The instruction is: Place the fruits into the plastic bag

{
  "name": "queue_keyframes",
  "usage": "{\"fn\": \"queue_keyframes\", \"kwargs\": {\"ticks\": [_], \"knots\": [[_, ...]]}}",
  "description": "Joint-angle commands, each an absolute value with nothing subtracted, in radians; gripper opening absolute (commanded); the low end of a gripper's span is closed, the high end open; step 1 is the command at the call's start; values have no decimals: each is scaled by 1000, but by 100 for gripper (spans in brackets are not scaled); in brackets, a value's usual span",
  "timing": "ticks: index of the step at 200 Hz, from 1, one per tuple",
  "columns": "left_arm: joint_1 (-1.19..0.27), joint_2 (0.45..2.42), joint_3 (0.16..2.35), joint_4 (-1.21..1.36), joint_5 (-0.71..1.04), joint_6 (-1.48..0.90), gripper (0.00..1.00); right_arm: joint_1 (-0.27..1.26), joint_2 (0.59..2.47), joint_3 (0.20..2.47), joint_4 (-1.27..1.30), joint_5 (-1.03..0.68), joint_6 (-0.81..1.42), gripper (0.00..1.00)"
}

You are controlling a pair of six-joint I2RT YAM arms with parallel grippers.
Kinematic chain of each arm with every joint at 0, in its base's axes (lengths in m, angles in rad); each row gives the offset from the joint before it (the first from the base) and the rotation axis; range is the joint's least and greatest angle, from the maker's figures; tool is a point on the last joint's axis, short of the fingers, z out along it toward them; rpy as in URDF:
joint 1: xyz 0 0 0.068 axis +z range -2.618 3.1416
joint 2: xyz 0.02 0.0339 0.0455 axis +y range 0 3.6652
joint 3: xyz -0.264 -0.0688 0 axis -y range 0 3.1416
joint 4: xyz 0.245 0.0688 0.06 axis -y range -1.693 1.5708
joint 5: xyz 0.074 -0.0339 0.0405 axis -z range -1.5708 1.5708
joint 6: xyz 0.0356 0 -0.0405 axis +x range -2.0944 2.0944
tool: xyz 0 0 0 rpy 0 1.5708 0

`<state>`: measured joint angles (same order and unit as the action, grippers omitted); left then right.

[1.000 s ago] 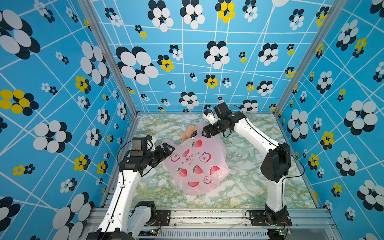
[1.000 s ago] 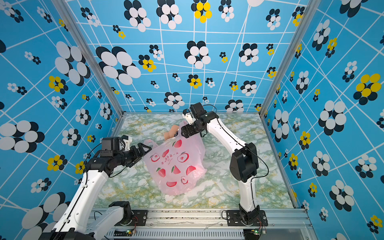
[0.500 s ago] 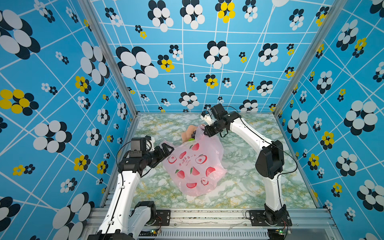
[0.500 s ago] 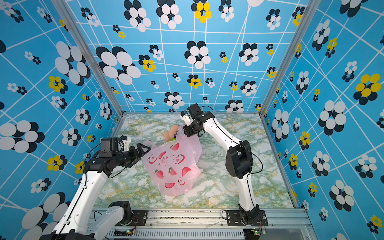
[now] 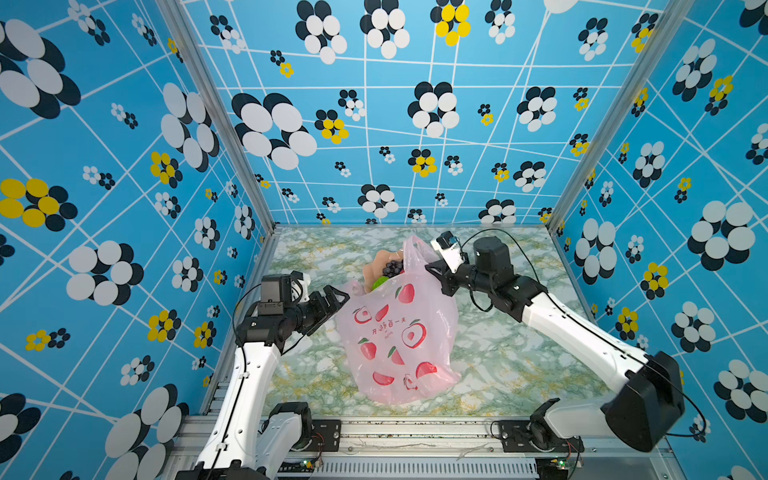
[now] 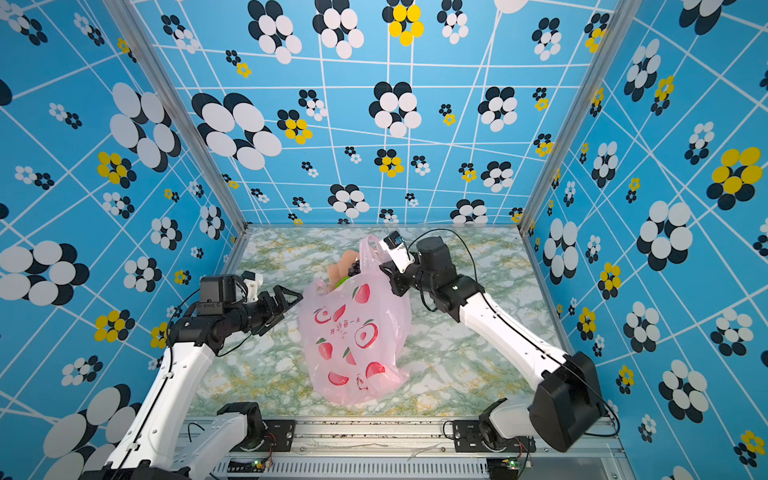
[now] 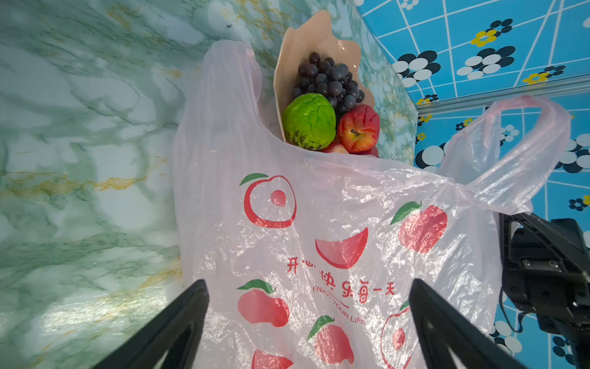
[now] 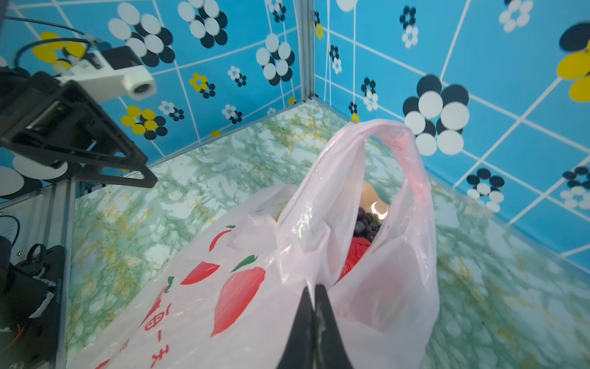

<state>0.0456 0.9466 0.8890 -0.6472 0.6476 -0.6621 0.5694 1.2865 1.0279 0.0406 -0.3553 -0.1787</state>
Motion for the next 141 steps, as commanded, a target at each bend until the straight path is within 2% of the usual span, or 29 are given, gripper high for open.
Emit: {"fn": "queue_keyframes", "kwargs": {"ticks": [1, 33, 62, 141], "knots": [[54, 926, 980, -598, 741, -682, 99, 577, 1229, 986, 202, -431, -283, 0], [53, 955, 1095, -720, 715, -607, 99, 577, 1117, 926, 248, -455, -333, 0], [54, 995, 1112, -782, 692, -572, 99, 577, 1050, 939, 217, -457, -402, 0], [2, 1107, 965, -590, 688, -668, 96, 577, 987, 960, 146, -491, -442, 0]]}}
